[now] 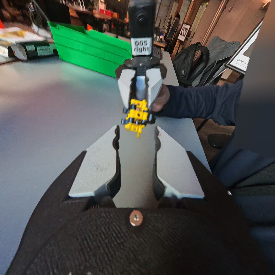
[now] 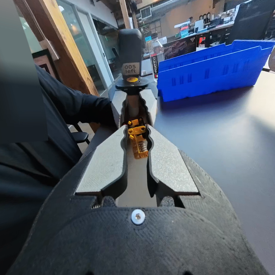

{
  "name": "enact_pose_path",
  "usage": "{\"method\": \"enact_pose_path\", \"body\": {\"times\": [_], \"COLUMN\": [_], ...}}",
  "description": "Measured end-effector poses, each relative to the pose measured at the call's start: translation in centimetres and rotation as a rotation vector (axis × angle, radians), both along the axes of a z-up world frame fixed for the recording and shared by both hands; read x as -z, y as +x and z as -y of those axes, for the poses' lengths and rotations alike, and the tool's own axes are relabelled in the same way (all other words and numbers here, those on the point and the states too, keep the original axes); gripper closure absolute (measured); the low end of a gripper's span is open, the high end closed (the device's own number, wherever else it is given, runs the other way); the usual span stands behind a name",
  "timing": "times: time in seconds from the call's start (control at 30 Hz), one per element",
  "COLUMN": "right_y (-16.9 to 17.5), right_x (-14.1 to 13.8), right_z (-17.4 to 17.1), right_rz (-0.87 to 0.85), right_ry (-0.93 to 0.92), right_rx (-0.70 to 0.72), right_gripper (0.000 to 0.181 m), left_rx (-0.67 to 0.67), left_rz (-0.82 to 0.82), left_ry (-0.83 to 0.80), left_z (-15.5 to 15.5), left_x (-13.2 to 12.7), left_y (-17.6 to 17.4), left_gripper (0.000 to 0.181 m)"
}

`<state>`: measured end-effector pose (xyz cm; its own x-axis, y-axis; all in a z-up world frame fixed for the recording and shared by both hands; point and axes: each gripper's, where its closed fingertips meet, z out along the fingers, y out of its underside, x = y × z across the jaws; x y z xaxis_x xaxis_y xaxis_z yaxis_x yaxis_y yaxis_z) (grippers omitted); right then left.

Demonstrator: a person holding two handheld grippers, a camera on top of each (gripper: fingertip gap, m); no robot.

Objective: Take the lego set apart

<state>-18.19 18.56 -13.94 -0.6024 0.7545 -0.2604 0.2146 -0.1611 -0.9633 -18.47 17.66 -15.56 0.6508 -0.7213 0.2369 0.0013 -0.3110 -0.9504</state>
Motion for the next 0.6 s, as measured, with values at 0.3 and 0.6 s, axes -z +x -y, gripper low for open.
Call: {"method": "enact_pose_path", "body": {"times": [0.3,0.6], "right_y": [-0.3,-0.4], "right_x": [0.1,-1.4], "right_z": [0.7,-0.4], "right_rz": [0.004,-0.037], "right_ry": [-0.002,-0.194], "right_rx": [-0.013,-0.012], "right_gripper": [0.161,0.161], "left_rx": [-0.038,-0.076], "left_rz": [-0.1,-0.085], "left_ry": [0.064,0.085], "left_z": [-0.4,-0.8], "left_x": [0.3,-0.3], "left_y": [1.7,1.3], "left_gripper": [0.148,0.141]}}
